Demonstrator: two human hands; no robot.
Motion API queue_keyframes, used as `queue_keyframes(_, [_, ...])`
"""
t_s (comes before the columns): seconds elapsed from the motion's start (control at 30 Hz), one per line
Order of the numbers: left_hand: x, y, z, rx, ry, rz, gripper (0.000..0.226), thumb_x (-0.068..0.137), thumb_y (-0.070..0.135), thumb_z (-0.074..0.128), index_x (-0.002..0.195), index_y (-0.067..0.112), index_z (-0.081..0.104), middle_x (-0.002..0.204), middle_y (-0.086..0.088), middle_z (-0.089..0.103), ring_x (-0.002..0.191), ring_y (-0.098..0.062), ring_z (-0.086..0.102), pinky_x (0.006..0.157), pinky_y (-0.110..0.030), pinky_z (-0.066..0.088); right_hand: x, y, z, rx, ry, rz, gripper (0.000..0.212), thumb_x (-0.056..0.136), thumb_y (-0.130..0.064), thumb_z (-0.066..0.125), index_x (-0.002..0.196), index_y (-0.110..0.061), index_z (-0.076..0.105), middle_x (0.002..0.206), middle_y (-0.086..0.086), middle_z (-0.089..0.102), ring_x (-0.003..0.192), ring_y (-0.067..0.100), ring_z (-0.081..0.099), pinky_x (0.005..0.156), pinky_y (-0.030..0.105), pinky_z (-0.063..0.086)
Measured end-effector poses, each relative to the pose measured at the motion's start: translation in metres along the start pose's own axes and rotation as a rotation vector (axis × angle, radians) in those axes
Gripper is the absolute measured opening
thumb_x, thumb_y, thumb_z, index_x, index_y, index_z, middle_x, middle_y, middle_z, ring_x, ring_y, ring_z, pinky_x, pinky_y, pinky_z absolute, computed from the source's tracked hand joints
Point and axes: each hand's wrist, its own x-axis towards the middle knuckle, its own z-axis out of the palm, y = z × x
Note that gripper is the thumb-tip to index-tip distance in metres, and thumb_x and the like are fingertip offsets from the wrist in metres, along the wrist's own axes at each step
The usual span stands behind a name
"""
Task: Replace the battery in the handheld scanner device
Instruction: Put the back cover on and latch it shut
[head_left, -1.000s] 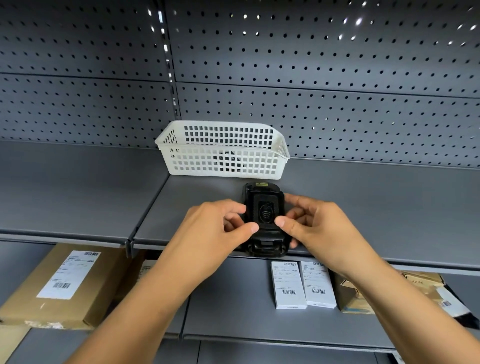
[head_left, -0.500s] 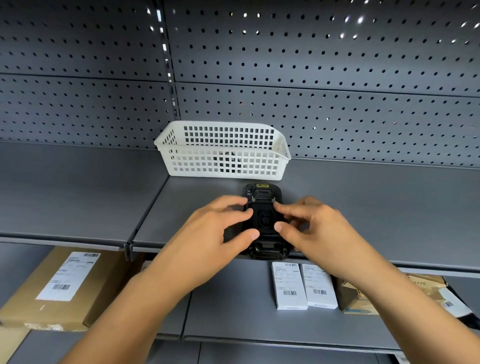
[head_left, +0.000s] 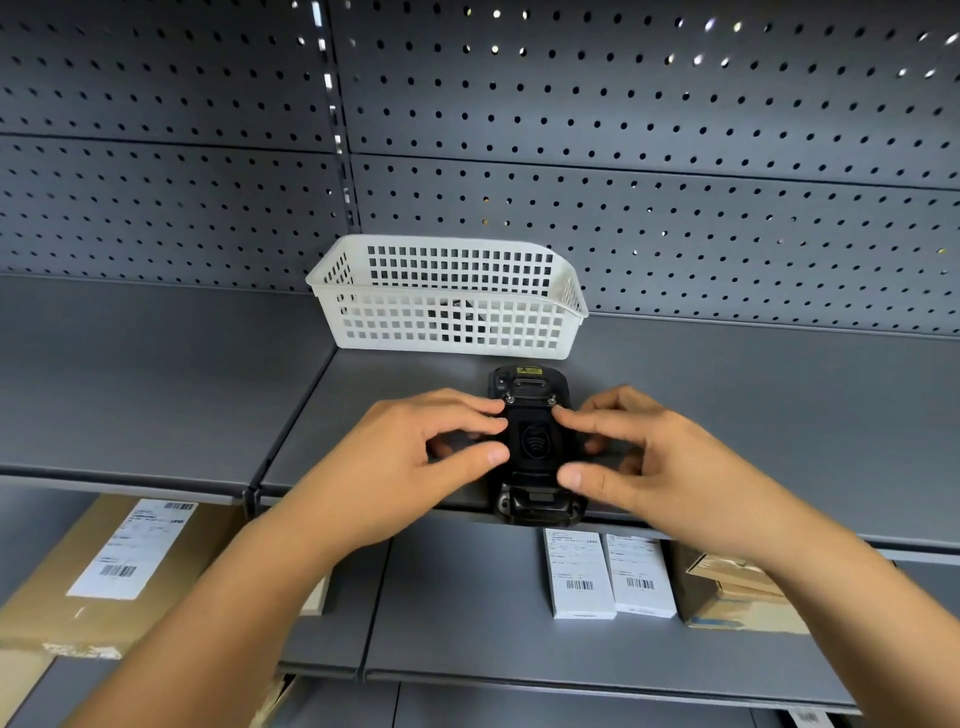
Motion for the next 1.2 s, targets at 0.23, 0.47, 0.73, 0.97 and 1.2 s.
queue_keyframes(0.23, [0.038,0.001,-0.008,0.021,0.028,-0.023,0.026,0.084,0.032,0.074,0.109,0.038,0.070,0.100,0.019,0.070,0.090,-0.001,0.063,0.071,-0.015,0.048,0.034,0.003,-0.022,-0.067,0.095,-0.020,0.033,0.074,-0.045,0.074,0.106,-0.036,0.069,0.097,-0.007,0.065,0.082,0.012,0.062,0.083,0.032,0.052])
queue_keyframes(0.47, [0.048,-0.009,-0.004,0.003,-0.008,-0.018,0.017,0.083,0.031,0.075,0.099,0.033,0.075,0.099,0.014,0.064,0.087,-0.005,0.060,0.073,-0.021,0.046,0.044,0.012,-0.018,-0.009,0.030,-0.009,0.030,0.076,-0.036,0.077,0.105,-0.035,0.070,0.099,-0.006,0.063,0.082,0.013,0.060,0.083,0.033,0.051])
queue_keyframes(0.73, [0.053,-0.008,-0.008,0.055,-0.094,-0.072,0.017,0.083,0.039,0.072,0.099,0.036,0.070,0.103,0.014,0.060,0.084,-0.006,0.060,0.069,-0.019,0.043,0.044,0.014,-0.016,0.018,0.025,0.015,0.024,0.075,-0.033,0.078,0.098,-0.031,0.071,0.100,0.000,0.062,0.086,0.015,0.060,0.085,0.031,0.049])
queue_keyframes(0.97, [0.059,-0.011,-0.013,0.069,-0.190,-0.077,0.015,0.084,0.043,0.069,0.098,0.039,0.067,0.106,0.009,0.060,0.088,-0.015,0.058,0.079,-0.029,0.048,0.048,0.009,-0.018,0.000,-0.009,0.057,0.020,0.076,-0.033,0.078,0.094,-0.029,0.070,0.100,0.001,0.065,0.087,0.016,0.061,0.084,0.030,0.050])
queue_keyframes(1.2, [0.054,-0.008,-0.005,0.007,-0.085,-0.124,0.011,0.084,0.036,0.072,0.093,0.029,0.071,0.076,0.013,0.059,0.063,-0.001,0.047,0.064,-0.019,0.041,0.044,0.007,-0.015,0.040,0.032,0.107,0.018,0.074,-0.031,0.079,0.090,-0.026,0.072,0.094,0.004,0.068,0.087,0.023,0.064,0.082,0.028,0.050])
